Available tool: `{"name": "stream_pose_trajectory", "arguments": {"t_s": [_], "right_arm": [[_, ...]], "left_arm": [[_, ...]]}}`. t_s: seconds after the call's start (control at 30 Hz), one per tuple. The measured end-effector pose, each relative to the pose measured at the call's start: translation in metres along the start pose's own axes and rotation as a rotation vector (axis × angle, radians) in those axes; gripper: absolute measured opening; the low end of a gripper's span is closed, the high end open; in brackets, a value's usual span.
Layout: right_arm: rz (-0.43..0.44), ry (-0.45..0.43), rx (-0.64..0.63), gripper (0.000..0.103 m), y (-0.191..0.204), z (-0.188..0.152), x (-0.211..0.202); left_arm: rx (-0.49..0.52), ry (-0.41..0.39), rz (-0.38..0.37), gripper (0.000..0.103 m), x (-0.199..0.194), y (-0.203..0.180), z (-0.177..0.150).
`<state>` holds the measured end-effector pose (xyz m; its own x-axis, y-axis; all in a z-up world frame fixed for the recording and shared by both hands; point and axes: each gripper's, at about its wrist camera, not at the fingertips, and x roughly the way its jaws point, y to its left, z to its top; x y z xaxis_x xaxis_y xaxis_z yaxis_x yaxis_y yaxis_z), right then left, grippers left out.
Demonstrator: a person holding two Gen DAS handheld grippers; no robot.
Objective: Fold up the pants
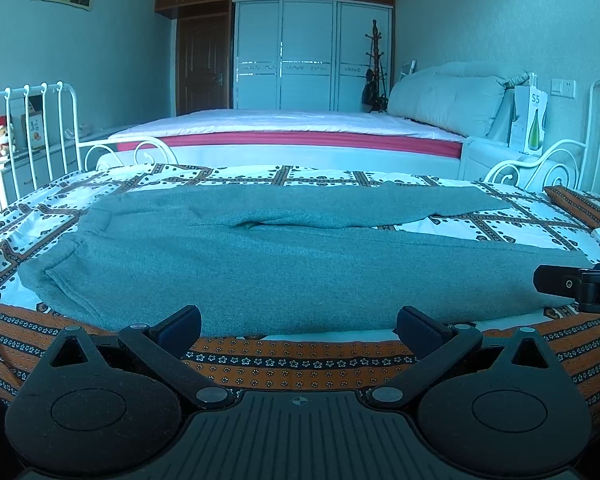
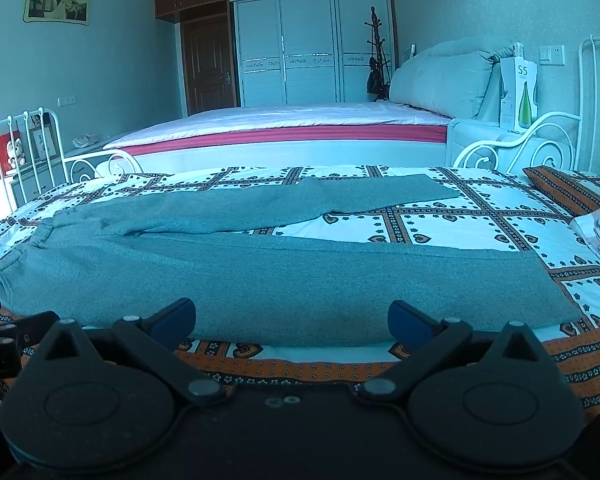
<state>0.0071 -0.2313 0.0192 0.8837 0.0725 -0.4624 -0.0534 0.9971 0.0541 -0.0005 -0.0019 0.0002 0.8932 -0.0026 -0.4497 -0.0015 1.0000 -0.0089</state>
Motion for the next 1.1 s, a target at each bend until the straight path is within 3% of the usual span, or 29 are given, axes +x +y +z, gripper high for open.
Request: {"name": "stream_pose_trajectory", "arguments": {"t_s": [0.63,0.77,0.87,0.97,1.1], "right_arm": [[0.019,0.006,0.008,0.097,0.001,0.002,0.001],[0.079,-0.016,-0.001,0.097,0.002,0.025,0.007],[0.126,-0.012,-0.002,0.097,0.004,0.051,0.030],[0.205,-0.035,-0.007,0.097,0.006,0.076,0.057],[0.241,-0.086,-0.086,0.093,0.025,0.107,0.098]], "left_arm": [[-0.018,0.031,0.014,0.103,0.003,0.004,0.007],[-0.073,-0.003,-0.011,0.103,0.009,0.032,0.038],[-0.050,-0.036,0.001,0.103,0.031,0.059,0.067],[-0.052,-0.015,0.013,0.103,0.065,0.095,0.092],[-0.061,0.041,0.059,0.103,0.114,0.154,0.115]]}}
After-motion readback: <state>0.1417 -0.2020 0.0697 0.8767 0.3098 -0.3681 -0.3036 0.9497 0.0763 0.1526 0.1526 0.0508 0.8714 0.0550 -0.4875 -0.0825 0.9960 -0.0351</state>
